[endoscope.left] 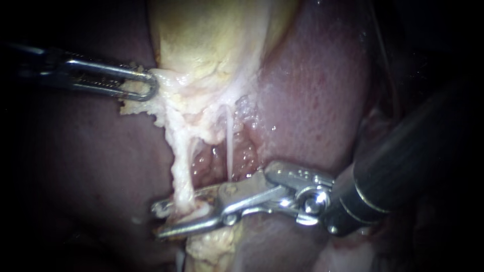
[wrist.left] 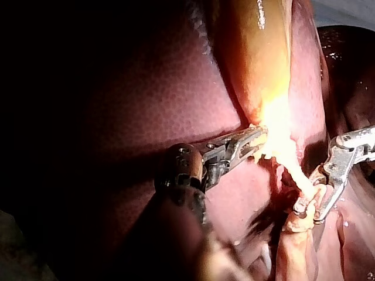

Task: Clipping second clip left tube

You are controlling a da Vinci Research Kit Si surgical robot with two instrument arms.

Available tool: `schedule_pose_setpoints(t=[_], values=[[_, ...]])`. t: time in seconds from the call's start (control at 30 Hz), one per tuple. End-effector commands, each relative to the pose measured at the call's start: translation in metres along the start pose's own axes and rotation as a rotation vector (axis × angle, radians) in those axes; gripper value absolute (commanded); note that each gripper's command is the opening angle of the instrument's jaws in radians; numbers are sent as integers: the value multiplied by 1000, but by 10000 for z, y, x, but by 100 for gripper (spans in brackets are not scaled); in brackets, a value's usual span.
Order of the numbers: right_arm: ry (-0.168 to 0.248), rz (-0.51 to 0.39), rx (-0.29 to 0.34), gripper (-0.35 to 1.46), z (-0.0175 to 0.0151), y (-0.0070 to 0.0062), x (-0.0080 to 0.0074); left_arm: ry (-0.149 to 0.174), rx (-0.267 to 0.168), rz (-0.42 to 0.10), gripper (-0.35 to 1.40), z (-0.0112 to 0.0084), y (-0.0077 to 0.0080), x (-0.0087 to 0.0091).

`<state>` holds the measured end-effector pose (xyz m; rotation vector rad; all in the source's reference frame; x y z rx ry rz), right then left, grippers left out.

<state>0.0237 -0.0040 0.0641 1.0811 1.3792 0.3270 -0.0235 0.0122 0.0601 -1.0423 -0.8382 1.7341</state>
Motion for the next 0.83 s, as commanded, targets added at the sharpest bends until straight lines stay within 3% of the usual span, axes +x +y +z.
schedule_pose_setpoints(t=[0.03,0.17,0.23,0.83], values=[[0,6,2,-1,0,0,-1,0,0,0,-35,0,0,0],[0,17,2,-15,-2,2,-1,0,0,0,-35,0,0,0],[0,23,2,-35,-3,2,-2,0,0,0,-35,0,0,0],[-12,28,-2,-35,-4,4,-5,0,0,0,-35,0,-2,1]])
